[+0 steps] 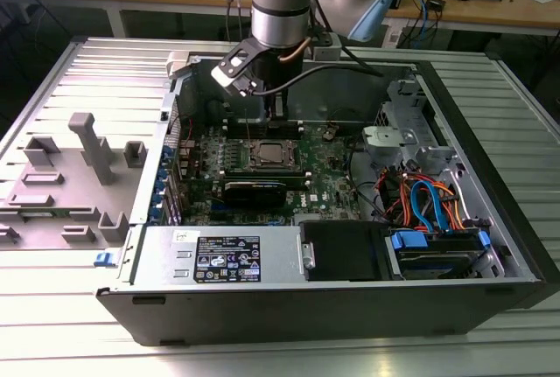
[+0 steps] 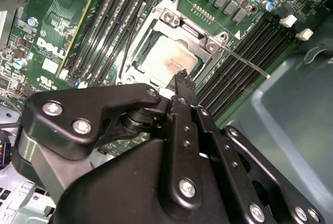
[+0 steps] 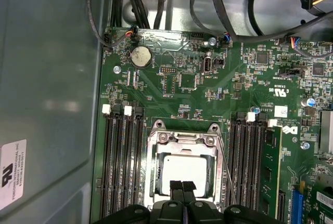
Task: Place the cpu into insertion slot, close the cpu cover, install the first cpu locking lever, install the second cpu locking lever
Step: 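Install the first cpu locking lever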
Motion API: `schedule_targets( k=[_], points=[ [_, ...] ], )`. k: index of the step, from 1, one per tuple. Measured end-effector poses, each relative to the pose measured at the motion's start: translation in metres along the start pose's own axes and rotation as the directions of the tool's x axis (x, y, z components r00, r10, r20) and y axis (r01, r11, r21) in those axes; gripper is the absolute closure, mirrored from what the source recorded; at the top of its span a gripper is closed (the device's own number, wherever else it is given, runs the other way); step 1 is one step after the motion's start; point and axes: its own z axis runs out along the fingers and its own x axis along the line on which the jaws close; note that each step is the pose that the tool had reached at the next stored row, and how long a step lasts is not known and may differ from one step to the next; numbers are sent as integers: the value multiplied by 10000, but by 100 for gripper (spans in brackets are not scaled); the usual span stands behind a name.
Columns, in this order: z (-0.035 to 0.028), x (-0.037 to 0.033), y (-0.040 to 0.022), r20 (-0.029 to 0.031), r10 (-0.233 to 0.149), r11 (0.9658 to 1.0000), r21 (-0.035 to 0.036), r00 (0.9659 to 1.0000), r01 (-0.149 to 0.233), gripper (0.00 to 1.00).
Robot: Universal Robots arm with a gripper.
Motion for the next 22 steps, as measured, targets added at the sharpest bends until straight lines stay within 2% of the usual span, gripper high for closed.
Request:
schedule_targets(
  k=[4, 7, 9, 13, 22],
  points=[
    [-80, -2, 0, -1, 0, 10000, -1, 10000, 0, 89],
    [-229, -5, 0, 0, 0, 10000, 0, 10000, 0, 89],
    [-304, -6, 0, 0, 0, 10000, 0, 10000, 0, 89],
    [-378, -8, 0, 0, -2, 10000, -1, 10000, 2, 89],
    [-384, -8, -4, 0, -35, 10000, -3, 10000, 35, 89]
  ],
)
